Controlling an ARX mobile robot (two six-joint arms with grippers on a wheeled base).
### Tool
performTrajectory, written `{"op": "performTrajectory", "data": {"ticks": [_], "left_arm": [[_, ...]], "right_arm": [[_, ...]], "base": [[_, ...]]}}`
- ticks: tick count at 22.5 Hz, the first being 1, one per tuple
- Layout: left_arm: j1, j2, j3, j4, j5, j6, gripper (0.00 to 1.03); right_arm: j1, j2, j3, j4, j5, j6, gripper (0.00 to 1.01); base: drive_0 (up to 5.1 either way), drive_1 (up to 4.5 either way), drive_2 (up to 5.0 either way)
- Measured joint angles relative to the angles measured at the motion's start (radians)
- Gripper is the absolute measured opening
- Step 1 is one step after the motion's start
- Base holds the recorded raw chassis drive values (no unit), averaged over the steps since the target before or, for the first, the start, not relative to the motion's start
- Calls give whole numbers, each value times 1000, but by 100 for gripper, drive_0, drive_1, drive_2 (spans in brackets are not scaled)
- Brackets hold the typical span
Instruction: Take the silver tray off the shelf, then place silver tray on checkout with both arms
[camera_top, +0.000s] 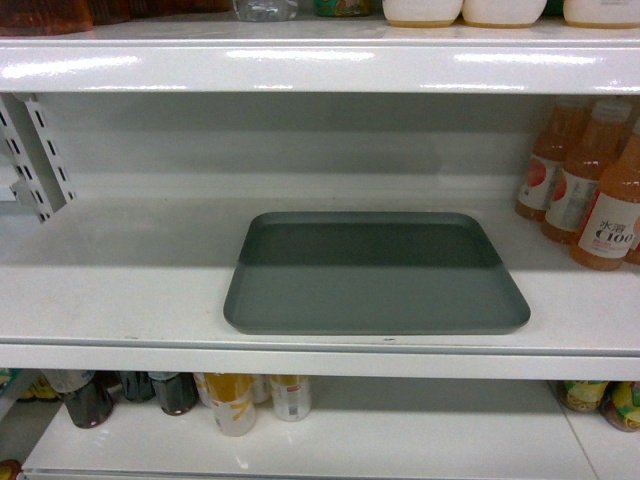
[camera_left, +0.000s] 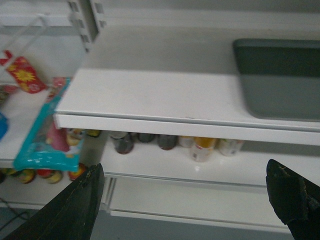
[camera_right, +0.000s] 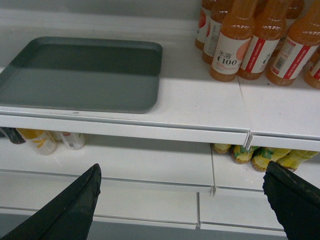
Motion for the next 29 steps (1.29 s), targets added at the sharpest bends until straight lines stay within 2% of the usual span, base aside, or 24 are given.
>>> {"op": "performTrajectory", "data": {"ticks": [1,4,7,11,14,23,29], "left_arm": [[0,174,39,98,87,-10,98],[-12,452,86,281,134,-17,98],[-50,762,158,483,175,-43,98],[-84,1109,299,640,131,-44,98],[-90,1234,407,648,117,-31,98],[-102,1485,753,526,100,-26,98],[-114,1567,909,463,97,-45,98]], "right_arm": [[-13,146,28,83,-16,-1,98],[5,385,71,220,-19,4,98],[61,632,122,393,-9,10,98],[103,940,232,546,21,31,98],[123,1101,333,603,40,33,98],[132,1389,651,556,67,62,98],[129,1511,796,510,82,85,98]], "base": [[0,0,0],[0,0,0],[0,0,0],[0,0,0],[0,0,0],[0,0,0],[0,0,0]]}}
